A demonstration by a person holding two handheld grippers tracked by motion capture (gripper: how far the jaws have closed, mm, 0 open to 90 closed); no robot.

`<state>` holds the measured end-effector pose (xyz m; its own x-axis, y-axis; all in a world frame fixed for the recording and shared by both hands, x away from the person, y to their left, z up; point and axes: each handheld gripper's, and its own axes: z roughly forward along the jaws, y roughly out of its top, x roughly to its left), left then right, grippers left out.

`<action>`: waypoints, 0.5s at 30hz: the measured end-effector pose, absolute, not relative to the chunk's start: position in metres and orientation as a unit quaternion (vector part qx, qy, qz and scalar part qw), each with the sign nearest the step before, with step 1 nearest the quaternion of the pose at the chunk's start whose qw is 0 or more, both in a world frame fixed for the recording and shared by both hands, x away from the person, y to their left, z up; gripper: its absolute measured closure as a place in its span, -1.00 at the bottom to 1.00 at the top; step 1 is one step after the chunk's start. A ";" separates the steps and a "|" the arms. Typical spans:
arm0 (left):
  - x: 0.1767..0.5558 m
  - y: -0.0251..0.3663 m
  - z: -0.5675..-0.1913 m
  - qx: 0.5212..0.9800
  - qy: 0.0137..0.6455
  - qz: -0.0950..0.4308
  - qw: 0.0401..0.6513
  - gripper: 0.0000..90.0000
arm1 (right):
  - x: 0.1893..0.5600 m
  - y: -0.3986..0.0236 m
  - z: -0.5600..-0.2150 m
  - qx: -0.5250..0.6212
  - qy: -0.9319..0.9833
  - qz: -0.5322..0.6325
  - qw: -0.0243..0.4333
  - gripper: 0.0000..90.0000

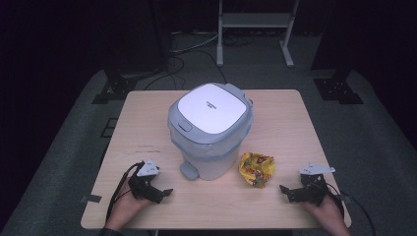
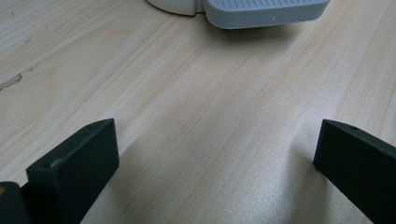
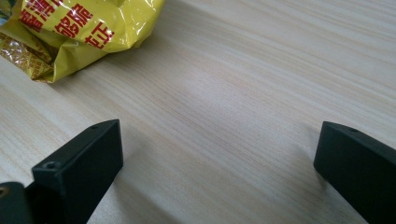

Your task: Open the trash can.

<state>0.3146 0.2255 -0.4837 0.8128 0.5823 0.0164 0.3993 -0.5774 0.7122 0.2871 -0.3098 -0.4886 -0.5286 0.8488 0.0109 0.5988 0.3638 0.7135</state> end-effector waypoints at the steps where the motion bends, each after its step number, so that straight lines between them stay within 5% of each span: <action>1: 0.315 0.226 -0.484 0.879 0.279 0.125 0.365 -1.00 | 0.287 -0.310 -0.489 0.449 0.805 0.340 0.183 -0.99; 15: 0.313 0.227 -0.483 0.878 0.275 0.124 0.371 -0.98 | 0.287 -0.310 -0.489 0.449 0.805 0.340 0.183 -0.99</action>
